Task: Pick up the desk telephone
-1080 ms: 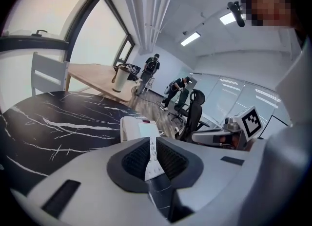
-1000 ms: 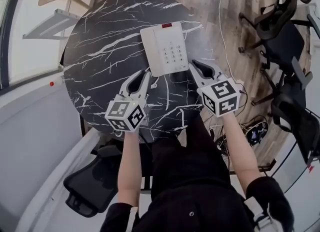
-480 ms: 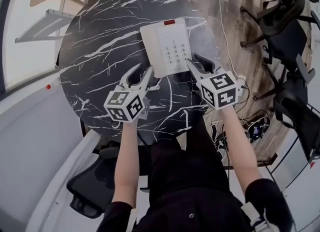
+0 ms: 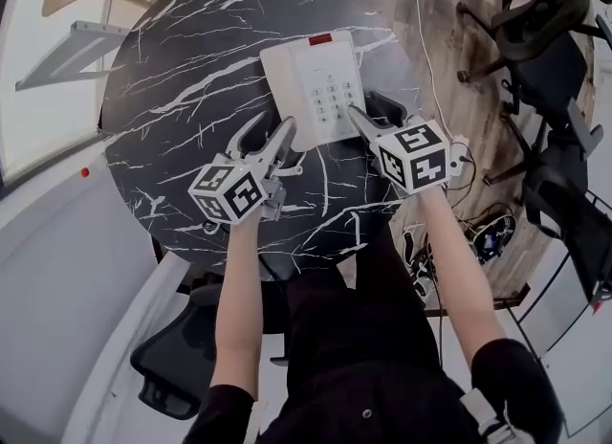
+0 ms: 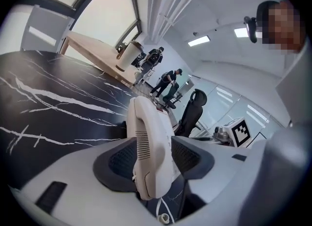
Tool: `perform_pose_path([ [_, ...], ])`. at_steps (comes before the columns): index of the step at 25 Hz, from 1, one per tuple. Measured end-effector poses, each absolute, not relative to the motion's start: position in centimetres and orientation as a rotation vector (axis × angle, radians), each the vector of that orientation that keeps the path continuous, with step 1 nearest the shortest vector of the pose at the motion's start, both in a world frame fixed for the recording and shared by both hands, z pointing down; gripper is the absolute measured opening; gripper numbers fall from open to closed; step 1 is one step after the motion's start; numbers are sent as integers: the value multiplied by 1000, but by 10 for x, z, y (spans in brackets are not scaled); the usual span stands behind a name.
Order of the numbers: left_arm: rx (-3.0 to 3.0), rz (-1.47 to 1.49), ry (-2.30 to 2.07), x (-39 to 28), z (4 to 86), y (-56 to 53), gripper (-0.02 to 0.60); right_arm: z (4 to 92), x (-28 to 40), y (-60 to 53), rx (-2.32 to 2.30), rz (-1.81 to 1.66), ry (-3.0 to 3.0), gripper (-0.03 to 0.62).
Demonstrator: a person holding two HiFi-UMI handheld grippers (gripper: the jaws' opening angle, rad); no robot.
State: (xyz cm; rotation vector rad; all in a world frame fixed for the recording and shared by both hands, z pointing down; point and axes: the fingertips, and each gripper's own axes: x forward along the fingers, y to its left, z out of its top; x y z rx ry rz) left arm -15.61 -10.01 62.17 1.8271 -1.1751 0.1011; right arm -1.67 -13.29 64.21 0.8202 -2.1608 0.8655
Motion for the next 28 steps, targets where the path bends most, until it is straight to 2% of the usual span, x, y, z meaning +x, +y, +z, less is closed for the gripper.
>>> perform_pose_path([
  [7,1802,29,-1109,-160,637,-108,299,654,-22,-139,802,902,-2150,191],
  [18,1832,-50,-978,-158,645,-113,342,666,-26,-144,779,925,-2140,196],
  [28,1887,-6,-870,-145,645,-120,337,670,-25,-146,710,969,-2148,235],
])
